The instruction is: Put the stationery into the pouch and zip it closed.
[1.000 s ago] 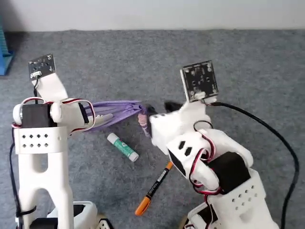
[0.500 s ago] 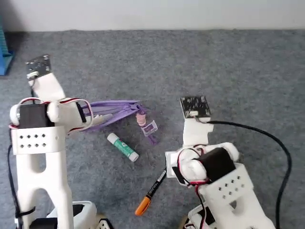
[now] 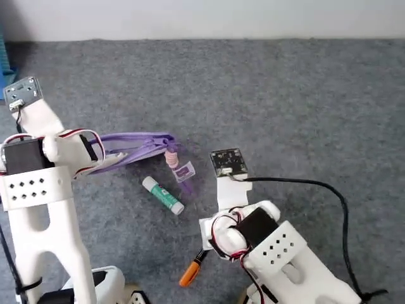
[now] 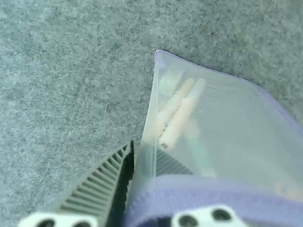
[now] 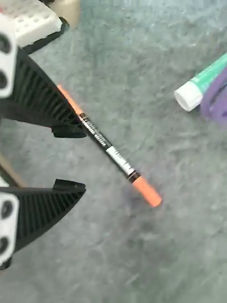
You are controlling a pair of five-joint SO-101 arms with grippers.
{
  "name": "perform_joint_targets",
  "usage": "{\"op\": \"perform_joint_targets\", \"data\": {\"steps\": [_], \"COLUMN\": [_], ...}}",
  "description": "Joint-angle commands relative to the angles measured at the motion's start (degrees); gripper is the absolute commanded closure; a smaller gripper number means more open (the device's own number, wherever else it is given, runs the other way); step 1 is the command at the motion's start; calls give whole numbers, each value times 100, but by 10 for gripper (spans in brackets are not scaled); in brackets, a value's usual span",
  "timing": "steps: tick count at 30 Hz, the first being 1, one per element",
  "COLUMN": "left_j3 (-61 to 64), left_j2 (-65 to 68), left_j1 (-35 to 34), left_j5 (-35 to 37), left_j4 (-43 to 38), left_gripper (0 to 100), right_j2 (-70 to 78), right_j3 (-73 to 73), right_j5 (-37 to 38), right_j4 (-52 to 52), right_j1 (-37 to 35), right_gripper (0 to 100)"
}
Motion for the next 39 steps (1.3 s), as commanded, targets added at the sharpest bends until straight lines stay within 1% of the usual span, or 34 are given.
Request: {"op": "perform_joint_targets", "data": {"steps": [1, 5, 9, 14, 19, 22, 34, 36, 37, 39], "left_j3": [-4, -4, -4, -4, -4, -4, -4, -4, -4, -4], "left_j2": [132, 132, 132, 132, 132, 132, 132, 132, 132, 132], "left_j1": [-202, -202, -193, -167, -167, -167, -167, -167, -167, -167], "left_j5": [53, 53, 53, 53, 53, 53, 53, 53, 53, 53], "left_j4": [132, 132, 132, 132, 132, 132, 132, 132, 132, 132], "left_gripper": [987, 987, 987, 987, 987, 987, 987, 987, 987, 987], "right_j2": [-40, -22, 374, 1305, 2387, 2932, 4119, 4330, 4418, 4541], "right_j3": [185, 510, 527, 123, -360, -589, -835, -835, -835, -835], "right_j5": [-18, -18, -18, -18, -35, -44, -53, -53, -53, -53], "right_j4": [-541, -892, -1042, -1209, -1270, -1525, -2185, -2185, -2176, -2176], "right_j1": [-40, -4, 48, 708, 1015, 1182, 1200, 1200, 1218, 1244], "right_gripper": [851, 851, 851, 851, 851, 851, 852, 873, 901, 989]}}
